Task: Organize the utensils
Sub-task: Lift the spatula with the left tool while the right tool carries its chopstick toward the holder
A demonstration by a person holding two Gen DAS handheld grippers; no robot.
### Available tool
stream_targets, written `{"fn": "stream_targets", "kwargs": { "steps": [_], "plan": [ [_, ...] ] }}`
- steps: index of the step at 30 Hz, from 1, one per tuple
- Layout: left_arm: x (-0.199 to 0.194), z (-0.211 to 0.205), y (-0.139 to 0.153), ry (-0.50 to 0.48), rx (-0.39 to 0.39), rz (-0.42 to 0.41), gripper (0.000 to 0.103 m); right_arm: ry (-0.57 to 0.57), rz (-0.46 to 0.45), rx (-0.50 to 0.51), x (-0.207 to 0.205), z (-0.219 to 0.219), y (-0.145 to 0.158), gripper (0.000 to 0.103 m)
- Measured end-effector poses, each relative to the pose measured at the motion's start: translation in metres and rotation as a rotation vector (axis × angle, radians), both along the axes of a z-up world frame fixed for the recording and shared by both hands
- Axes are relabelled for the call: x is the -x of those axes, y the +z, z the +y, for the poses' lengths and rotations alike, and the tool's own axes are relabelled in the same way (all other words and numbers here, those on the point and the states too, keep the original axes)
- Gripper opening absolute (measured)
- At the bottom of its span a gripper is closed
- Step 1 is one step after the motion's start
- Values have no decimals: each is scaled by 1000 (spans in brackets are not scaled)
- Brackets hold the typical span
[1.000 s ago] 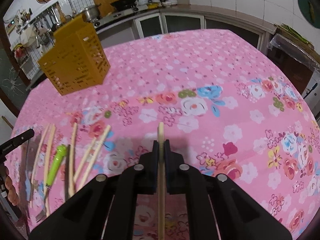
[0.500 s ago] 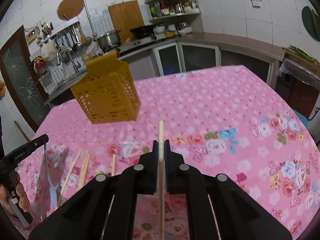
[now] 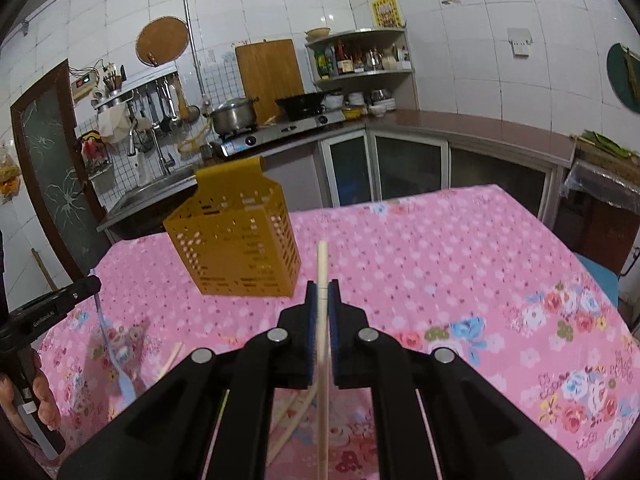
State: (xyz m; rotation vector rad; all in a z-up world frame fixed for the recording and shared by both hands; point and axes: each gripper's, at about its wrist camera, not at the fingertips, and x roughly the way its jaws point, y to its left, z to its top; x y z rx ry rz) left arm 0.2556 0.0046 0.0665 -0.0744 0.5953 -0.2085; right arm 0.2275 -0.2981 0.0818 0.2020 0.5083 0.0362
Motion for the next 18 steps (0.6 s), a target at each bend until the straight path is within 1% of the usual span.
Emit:
{"fn": "stream_targets", "kwargs": {
  "steps": [11,18],
  "plan": [
    [-12,2,23,16,-9,-63,6,25,-62,14,-18,10,25,6],
    [-21,1,36,19,-4,-89,6,36,-109,19,-30,17,40,6]
  ]
}}
